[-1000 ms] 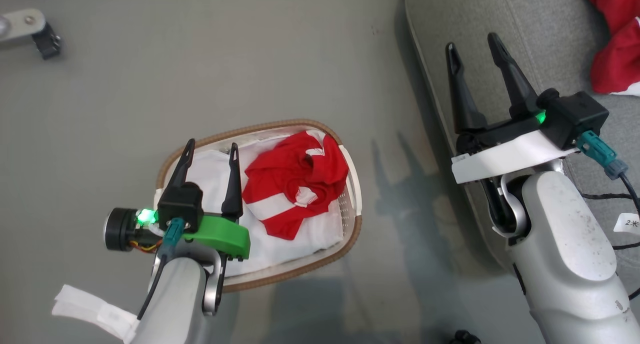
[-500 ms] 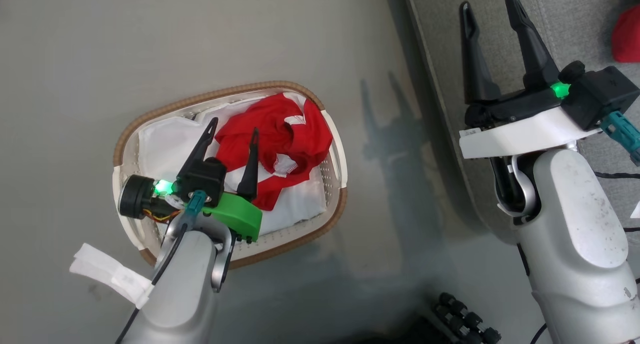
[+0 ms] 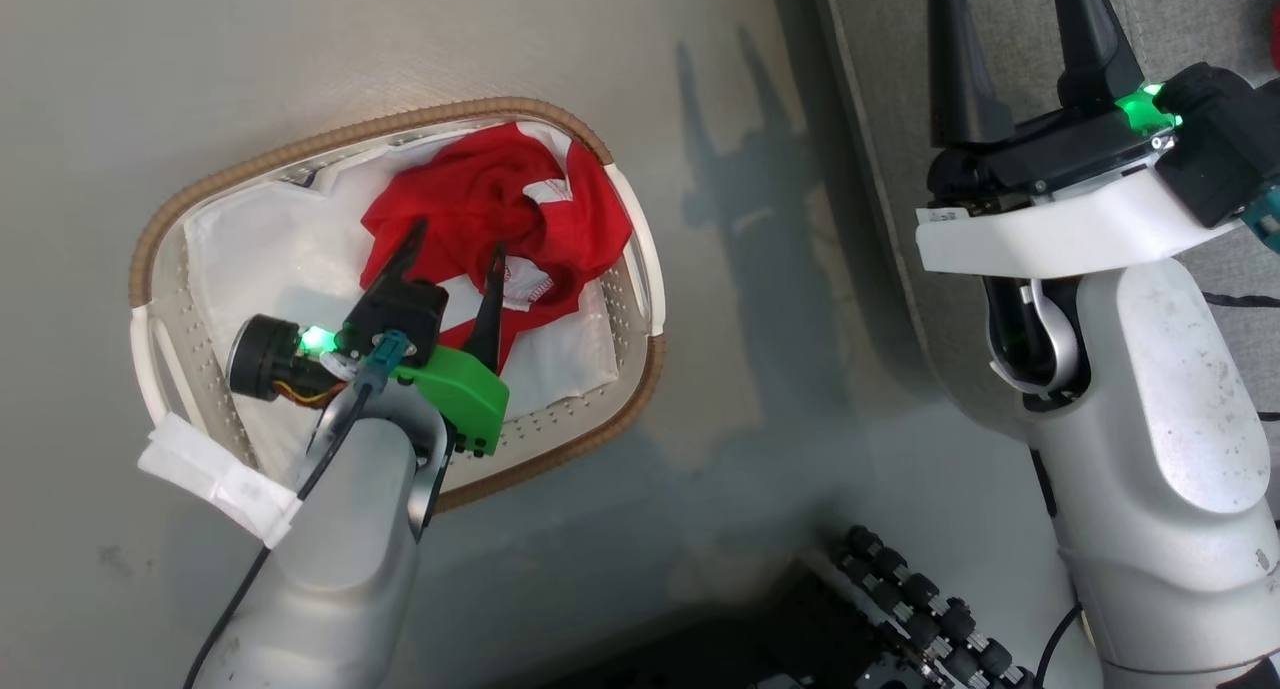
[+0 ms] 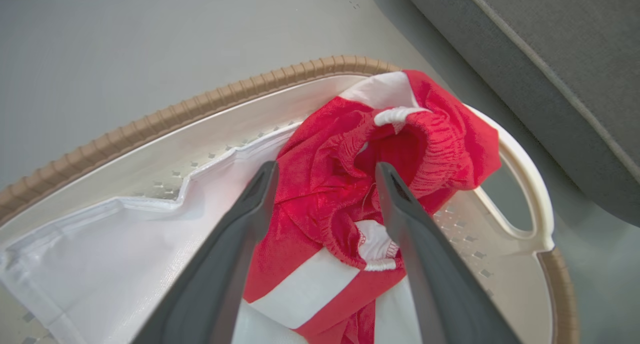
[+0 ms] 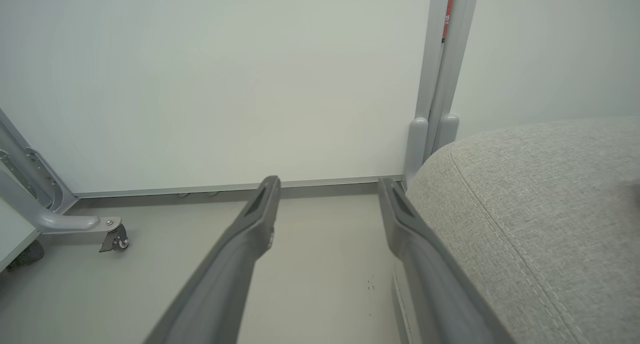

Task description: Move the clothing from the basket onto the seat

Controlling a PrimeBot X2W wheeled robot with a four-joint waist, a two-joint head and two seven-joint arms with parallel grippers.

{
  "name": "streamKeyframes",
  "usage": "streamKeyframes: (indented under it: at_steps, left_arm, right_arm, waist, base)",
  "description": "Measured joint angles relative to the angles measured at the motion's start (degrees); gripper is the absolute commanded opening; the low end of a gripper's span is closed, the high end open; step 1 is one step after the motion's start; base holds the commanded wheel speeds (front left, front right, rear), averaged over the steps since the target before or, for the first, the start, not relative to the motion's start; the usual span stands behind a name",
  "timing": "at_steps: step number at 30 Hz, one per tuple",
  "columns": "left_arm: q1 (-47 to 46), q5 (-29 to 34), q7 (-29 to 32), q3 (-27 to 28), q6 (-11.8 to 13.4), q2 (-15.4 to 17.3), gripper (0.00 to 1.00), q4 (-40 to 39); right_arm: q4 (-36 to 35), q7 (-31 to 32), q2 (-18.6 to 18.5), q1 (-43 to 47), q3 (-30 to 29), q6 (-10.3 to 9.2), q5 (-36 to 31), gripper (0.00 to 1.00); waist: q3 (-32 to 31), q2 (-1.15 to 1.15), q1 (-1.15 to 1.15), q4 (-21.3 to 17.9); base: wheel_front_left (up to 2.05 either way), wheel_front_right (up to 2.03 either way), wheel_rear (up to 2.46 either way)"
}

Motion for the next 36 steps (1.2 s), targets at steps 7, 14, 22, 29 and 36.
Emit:
streamKeyframes:
  at_steps: [7, 14, 22, 29, 36]
  left_arm:
    - [-3.9, 0.4, 0.0, -0.5, -0.4, 0.0, 1.00, 2.7]
    - [-7.6, 0.5, 0.0, -1.1, -0.4, 0.0, 1.00, 7.0]
    - [-9.8, 1.1, 0.0, -2.0, -0.5, 0.5, 1.00, 12.5]
    - [-11.6, 1.2, 0.0, -3.0, -0.6, 0.5, 1.00, 16.4]
    - [-13.8, 2.0, 0.0, -4.0, 0.1, 0.5, 1.00, 20.9]
  right_arm:
    - [-1.4, 0.0, 0.1, -0.6, 0.0, 0.00, 0.7, 1.00]
    - [-1.8, 0.0, 0.2, -0.7, 0.3, 0.00, 2.0, 1.00]
    - [-1.8, 0.0, 0.2, -0.7, 0.3, 0.00, 2.7, 1.00]
    - [-2.1, 0.0, 0.2, -0.7, 0.0, 0.00, 3.0, 1.00]
    - [-2.9, 0.0, 0.2, -0.4, -0.3, 0.00, 3.0, 1.00]
  waist:
    - [3.0, 0.00, 0.00, -1.2]
    - [5.0, 0.00, 0.00, -2.1]
    - [6.4, 0.00, 0.00, -3.1]
    - [7.3, 0.00, 0.00, -3.4]
    - [7.9, 0.00, -0.01, -3.1]
  base:
    - [0.00, 0.00, 0.00]
    - [0.00, 0.00, 0.00]
    - [0.00, 0.00, 0.00]
    - [0.00, 0.00, 0.00]
    - [0.00, 0.00, 0.00]
